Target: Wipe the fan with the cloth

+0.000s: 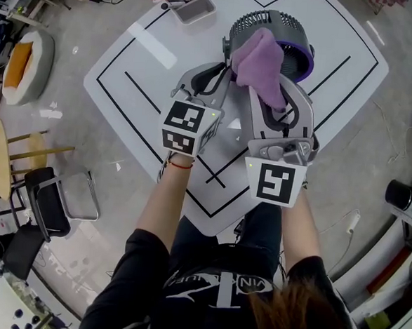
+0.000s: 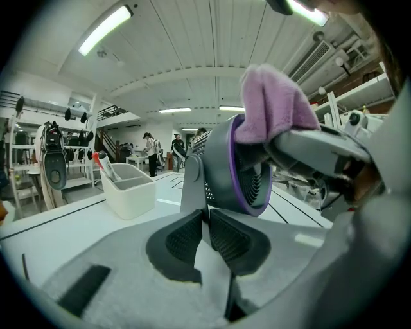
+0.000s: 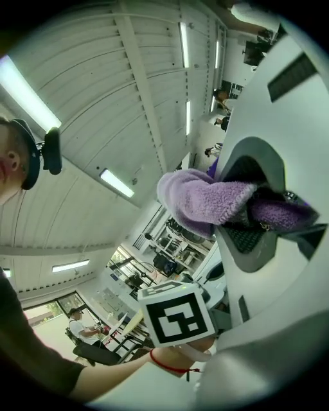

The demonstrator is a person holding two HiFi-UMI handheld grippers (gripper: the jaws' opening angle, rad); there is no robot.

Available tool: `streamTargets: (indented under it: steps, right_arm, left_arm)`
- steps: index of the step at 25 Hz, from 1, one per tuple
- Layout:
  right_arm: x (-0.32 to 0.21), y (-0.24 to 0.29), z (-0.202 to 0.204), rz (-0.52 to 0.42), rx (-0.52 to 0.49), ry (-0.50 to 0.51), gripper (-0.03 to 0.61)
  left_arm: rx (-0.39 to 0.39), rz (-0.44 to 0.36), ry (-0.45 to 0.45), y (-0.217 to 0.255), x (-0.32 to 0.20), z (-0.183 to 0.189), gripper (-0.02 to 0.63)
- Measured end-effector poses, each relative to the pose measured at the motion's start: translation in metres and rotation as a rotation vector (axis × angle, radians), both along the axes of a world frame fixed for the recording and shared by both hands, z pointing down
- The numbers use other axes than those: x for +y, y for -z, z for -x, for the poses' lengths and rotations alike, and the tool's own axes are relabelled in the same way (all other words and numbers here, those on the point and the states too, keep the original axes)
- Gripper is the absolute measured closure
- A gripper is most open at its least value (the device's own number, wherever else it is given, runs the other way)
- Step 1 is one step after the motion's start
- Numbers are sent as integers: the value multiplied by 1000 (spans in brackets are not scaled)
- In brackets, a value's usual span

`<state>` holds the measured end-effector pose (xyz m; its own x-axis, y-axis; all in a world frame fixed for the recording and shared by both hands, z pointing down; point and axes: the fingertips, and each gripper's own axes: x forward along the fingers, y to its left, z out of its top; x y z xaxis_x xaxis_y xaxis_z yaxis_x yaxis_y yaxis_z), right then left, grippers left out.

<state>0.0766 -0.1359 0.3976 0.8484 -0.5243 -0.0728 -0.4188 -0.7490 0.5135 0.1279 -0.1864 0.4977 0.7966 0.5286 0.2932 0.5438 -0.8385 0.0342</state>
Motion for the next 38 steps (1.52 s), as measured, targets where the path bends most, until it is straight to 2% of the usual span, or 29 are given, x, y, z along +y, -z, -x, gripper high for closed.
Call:
streamTargets:
  steps: [3,5,8,11,17,21,29,38]
  right_arm:
    - [-1,23,3,-21,20,2,479]
    - [-10,34,0,-13,-28,22,479]
    - [-28,38,-11,108,-152,39,477]
    - [-45,43,-22,229,-203,30,476]
    - [-61,39,-39,331,-334,41,474]
    - [-62,39,-47,389,-345,35,474]
    - [-29,56,-57,396,-330,27,477]
    - [14,69,-55,275,-385,23,480]
  left_arm:
    - [-12,16,4,-2,-1,0,563]
    - [-17,28,8,-3,-1,0,566]
    - [-18,21,8,-4,-1,0,566]
    - [-20,11,8,-3,-2,1,566]
    - [-22,6,2,-1,0,1,566]
    - [-22,3,3,0,0,1,566]
    - [-32,11,26,-3,0,1,568]
    - [-48,0,43,-4,0,1,568]
